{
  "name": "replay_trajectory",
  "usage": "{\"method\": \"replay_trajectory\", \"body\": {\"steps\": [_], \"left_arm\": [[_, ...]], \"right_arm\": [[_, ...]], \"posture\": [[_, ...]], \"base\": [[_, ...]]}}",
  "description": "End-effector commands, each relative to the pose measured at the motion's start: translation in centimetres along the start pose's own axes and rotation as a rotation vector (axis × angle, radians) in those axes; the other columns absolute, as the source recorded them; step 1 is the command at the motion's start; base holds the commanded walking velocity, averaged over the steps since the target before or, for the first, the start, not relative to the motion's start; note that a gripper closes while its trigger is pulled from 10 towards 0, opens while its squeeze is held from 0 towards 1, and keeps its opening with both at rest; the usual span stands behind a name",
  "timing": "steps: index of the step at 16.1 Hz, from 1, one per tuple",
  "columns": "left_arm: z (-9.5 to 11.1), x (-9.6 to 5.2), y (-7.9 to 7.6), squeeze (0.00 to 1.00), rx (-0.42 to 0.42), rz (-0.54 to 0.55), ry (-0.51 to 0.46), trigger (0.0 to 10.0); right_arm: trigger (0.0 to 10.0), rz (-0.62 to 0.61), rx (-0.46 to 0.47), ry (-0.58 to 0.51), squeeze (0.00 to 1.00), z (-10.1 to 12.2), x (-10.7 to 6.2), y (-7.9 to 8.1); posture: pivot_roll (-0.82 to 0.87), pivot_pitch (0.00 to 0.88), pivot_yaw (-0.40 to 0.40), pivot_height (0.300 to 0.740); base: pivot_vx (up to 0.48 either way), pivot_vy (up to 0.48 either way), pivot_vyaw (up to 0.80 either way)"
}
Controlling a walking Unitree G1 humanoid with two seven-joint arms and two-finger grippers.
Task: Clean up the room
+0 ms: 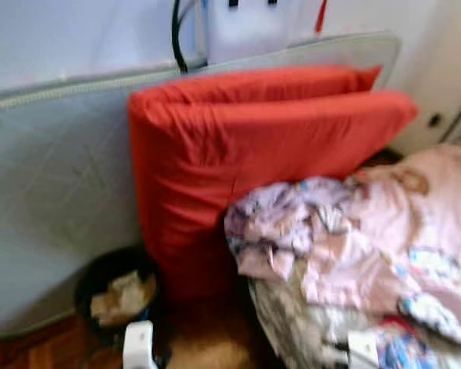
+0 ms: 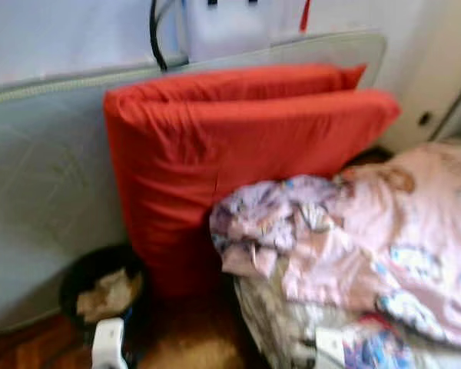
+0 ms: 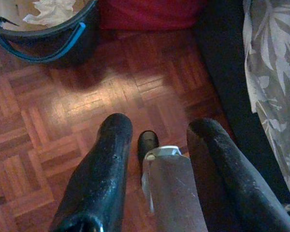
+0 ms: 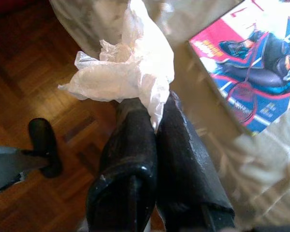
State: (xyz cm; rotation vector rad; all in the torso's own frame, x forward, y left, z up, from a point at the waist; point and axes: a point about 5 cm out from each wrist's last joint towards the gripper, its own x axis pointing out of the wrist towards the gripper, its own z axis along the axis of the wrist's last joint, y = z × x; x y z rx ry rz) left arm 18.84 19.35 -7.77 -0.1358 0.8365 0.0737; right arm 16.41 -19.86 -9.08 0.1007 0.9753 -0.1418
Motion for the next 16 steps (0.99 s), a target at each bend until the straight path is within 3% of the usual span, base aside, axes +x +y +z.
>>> {"method": "replay_trajectory", "body": {"steps": [1, 16], "left_arm": [[0.09, 0.03, 0.19, 0.0, 0.018, 0.003, 0.009, 10.0], [0.18, -0.06, 0.75, 0.0, 0.027, 0.005, 0.009, 10.0]], "right_arm": [[10.0, 0.003, -0.002, -0.008, 0.0, 0.23, 0.05, 0.16], [10.0, 0.015, 0.026, 0.004, 0.0, -0.3, 0.02, 0.85]], "posture": [[0.0, 0.012, -0.016, 0.74], [0.01, 0.037, 0.001, 0.74]], "base": [[0.0, 0.352, 0.0], [0.0, 0.358, 0.0]]}}
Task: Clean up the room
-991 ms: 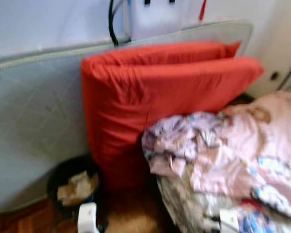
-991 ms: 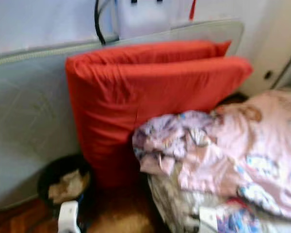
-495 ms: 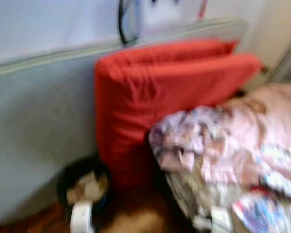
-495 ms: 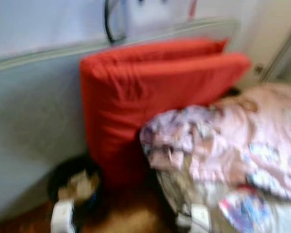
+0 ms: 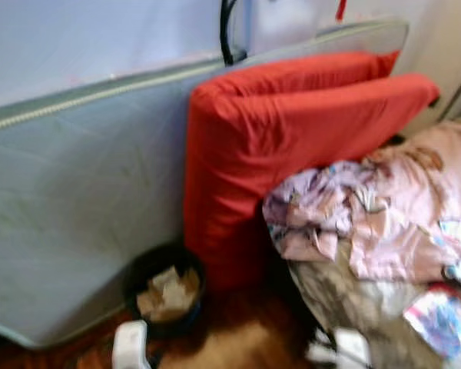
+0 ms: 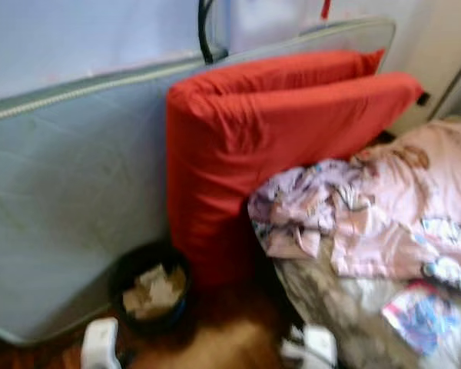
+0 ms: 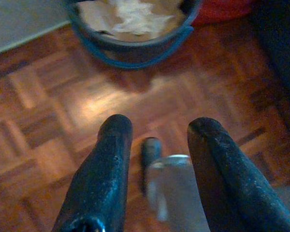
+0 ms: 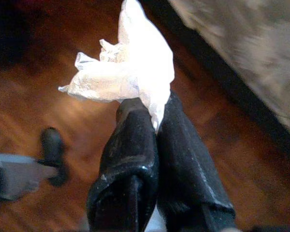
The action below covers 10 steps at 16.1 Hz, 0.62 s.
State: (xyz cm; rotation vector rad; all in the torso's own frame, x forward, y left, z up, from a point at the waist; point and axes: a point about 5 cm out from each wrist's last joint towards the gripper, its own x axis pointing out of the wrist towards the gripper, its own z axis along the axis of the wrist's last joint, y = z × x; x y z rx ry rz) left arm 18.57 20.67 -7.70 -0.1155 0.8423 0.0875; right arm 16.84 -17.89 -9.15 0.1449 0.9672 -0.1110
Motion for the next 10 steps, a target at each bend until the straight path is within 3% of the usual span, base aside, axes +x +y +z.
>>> {"method": "replay_trajectory", "body": {"steps": [1, 10], "left_arm": [[0.16, 0.16, -0.61, 0.0, 0.014, -0.016, 0.004, 10.0], [0.29, 0.16, -0.51, 0.0, 0.012, -0.014, -0.006, 10.0]], "right_arm": [[10.0, -0.031, 0.004, 0.007, 0.0, -0.3, -0.18, -1.16], [10.0, -0.017, 0.013, 0.013, 0.0, -0.36, -0.18, -1.09]], "posture": [[0.01, 0.038, 0.002, 0.74], [0.02, 0.04, 0.0, 0.74]], "base": [[0.0, 0.352, 0.0], [0.0, 0.359, 0.0]]}}
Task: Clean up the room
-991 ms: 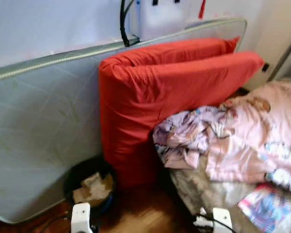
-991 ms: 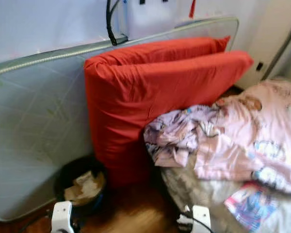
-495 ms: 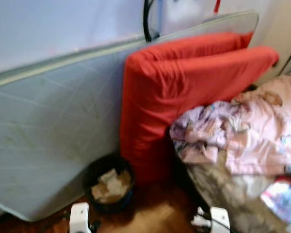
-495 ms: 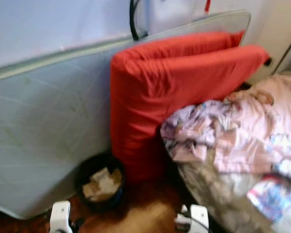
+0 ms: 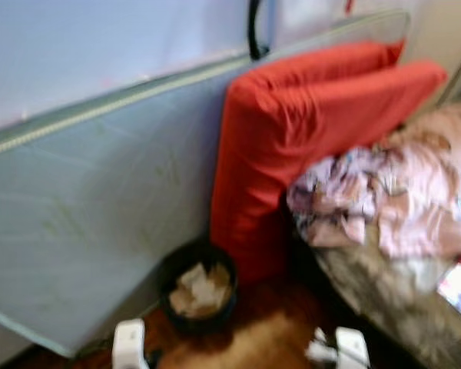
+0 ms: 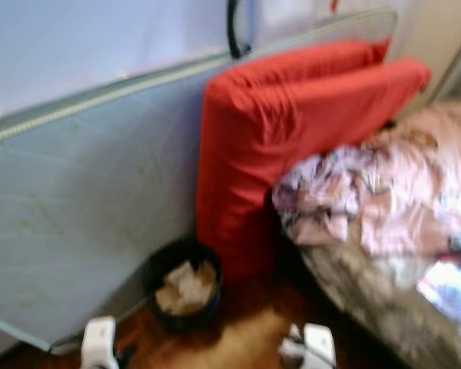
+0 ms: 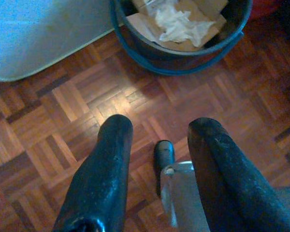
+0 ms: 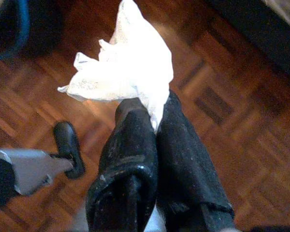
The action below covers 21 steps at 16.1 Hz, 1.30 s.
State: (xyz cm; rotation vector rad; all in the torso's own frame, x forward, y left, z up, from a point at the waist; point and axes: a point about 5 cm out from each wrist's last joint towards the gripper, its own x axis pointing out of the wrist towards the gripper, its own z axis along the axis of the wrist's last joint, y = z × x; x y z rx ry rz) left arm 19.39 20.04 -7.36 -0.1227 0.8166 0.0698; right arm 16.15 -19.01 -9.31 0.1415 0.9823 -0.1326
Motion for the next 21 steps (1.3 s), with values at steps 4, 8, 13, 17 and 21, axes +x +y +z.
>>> {"method": "replay_trajectory", "body": {"steps": [4, 8, 13, 17, 21], "left_arm": [[-0.24, -0.1, 0.35, 0.0, 0.012, 0.009, 0.014, 10.0], [-0.09, -0.07, 0.43, 0.0, 0.013, 0.011, 0.012, 10.0], [0.04, -0.08, 0.55, 0.0, 0.024, 0.015, 0.004, 10.0], [0.05, -0.07, 0.55, 0.0, -0.008, 0.015, 0.001, 10.0], [0.09, -0.03, 0.46, 0.0, -0.012, 0.01, 0.004, 10.0]], "right_arm": [[10.0, 0.003, 0.016, 0.0, 0.0, 0.08, 0.04, 0.16], [10.0, 0.004, 0.023, -0.001, 0.0, 0.09, 0.04, 0.21], [10.0, 0.005, 0.023, 0.0, 0.0, 0.11, 0.06, 0.29], [10.0, 0.017, -0.006, -0.002, 0.0, 0.23, 0.07, 0.32], [10.0, 0.022, 0.008, -0.016, 0.0, 0.36, 0.08, 0.38]], "posture": [[0.02, 0.043, 0.001, 0.74], [0.02, 0.044, 0.003, 0.74], [0.02, 0.043, 0.004, 0.74], [0.02, 0.044, 0.002, 0.74], [0.02, 0.045, 0.0, 0.74]], "base": [[0.0, 0.355, 0.0], [0.0, 0.353, 0.0], [0.0, 0.07, 0.0], [0.0, 0.0, 0.0], [0.287, 0.0, 0.8]]}}
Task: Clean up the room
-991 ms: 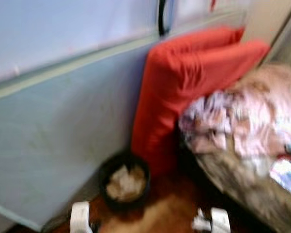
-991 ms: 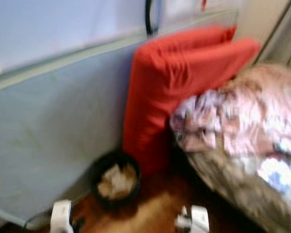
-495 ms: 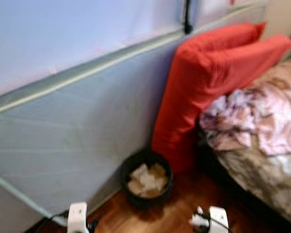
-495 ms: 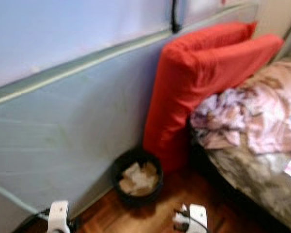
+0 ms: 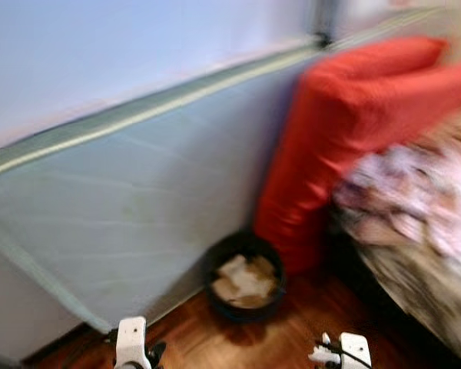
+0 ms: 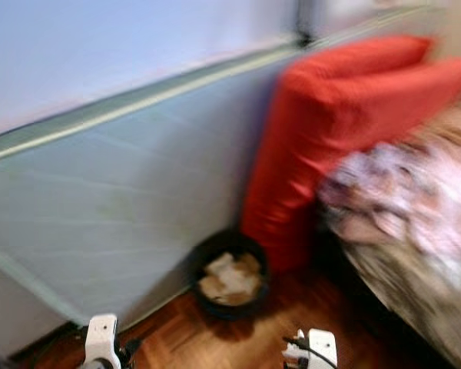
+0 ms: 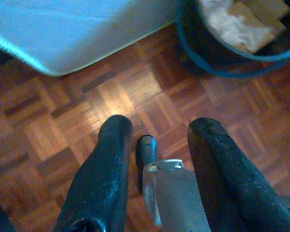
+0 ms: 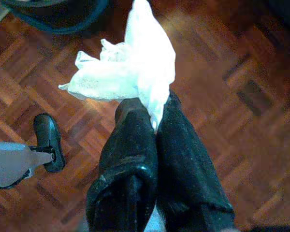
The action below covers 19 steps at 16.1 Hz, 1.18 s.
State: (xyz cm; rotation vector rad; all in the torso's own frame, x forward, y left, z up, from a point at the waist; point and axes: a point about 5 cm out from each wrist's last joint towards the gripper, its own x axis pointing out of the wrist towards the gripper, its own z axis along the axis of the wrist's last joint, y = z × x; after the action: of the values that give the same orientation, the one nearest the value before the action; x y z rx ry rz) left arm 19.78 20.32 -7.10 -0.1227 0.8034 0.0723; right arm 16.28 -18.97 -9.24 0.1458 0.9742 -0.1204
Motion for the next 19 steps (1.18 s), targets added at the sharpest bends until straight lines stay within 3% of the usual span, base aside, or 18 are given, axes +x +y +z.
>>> {"method": "replay_trajectory", "body": {"steps": [1, 7, 13, 19], "left_arm": [[-0.44, -0.13, 0.23, 0.0, -0.012, 0.008, 0.018, 10.0], [-0.68, -0.2, 0.33, 0.0, -0.018, 0.011, 0.026, 10.0], [-0.73, -0.2, 0.22, 0.0, -0.016, 0.015, 0.025, 10.0], [-0.58, -0.12, 0.03, 0.0, -0.019, 0.012, 0.02, 10.0]], "right_arm": [[10.0, 0.004, 0.021, -0.008, 0.0, 0.19, 0.07, 0.29], [10.0, 0.002, -0.015, -0.013, 0.0, 0.31, 0.07, 0.22], [10.0, 0.027, -0.043, -0.02, 0.0, 0.42, 0.05, 0.2], [10.0, 0.023, -0.025, -0.025, 0.0, 0.44, 0.04, 0.16]], "posture": [[0.02, 0.044, 0.0, 0.74], [0.02, 0.042, -0.002, 0.74], [0.02, 0.031, -0.008, 0.74], [0.02, 0.021, -0.01, 0.74]], "base": [[0.292, 0.0, 0.0], [0.291, 0.0, 0.0], [0.0, 0.0, 0.8], [0.0, 0.0, 0.0]]}}
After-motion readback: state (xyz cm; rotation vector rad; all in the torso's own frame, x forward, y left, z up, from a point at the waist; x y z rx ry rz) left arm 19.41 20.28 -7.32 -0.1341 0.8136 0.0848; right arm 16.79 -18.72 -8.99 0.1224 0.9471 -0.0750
